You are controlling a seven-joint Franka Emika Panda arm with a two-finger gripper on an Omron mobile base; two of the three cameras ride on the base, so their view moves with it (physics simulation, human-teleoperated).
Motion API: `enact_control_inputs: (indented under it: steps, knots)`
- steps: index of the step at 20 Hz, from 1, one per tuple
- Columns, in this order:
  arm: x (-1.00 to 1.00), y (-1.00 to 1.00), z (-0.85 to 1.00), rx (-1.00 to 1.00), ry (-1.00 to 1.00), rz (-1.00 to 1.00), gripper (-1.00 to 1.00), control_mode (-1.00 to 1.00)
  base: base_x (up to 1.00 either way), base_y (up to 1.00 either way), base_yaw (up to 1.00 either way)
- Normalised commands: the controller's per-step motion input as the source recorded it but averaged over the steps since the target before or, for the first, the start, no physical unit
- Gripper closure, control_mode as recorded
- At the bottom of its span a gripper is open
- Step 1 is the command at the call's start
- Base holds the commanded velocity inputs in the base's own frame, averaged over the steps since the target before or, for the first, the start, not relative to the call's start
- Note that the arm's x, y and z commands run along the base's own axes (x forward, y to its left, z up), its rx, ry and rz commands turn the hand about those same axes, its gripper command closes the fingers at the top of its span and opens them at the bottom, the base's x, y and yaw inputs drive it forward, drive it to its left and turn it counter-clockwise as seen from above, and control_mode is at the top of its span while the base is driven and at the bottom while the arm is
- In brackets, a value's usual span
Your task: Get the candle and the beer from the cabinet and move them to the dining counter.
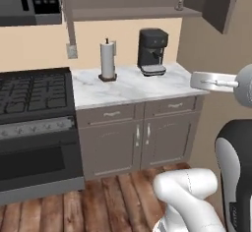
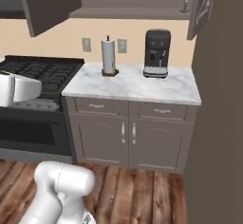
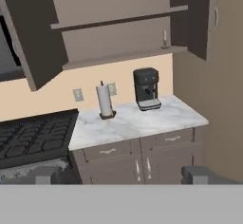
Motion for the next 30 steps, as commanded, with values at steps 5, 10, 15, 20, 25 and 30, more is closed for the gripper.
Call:
enact_control_inputs:
  steps: [5, 10, 15, 20, 25, 30]
  knots:
    - [0.0, 0.0, 0.0, 0.0, 0.0, 0.0, -1.0, 1.0, 0.82, -0.04, -0.06]
    - [0.0, 0.0, 0.0, 0.0, 0.0, 0.0, -1.0, 1.0, 0.89, 0.0, -0.07]
    - [0.0, 0.0, 0.0, 0.0, 0.0, 0.0, -1.0, 1.0, 0.83, -0.16, -0.1]
    - [0.0, 0.0, 0.0, 0.0, 0.0, 0.0, -1.0, 1.0, 0.82, -0.2, -0.1]
    - [0.0, 0.0, 0.0, 0.0, 0.0, 0.0, -1.0, 1.0, 0.8, -0.32, -0.11]
    - [0.0, 0.0, 0.0, 0.0, 0.0, 0.0, -1.0, 1.0, 0.63, -0.63, -0.1]
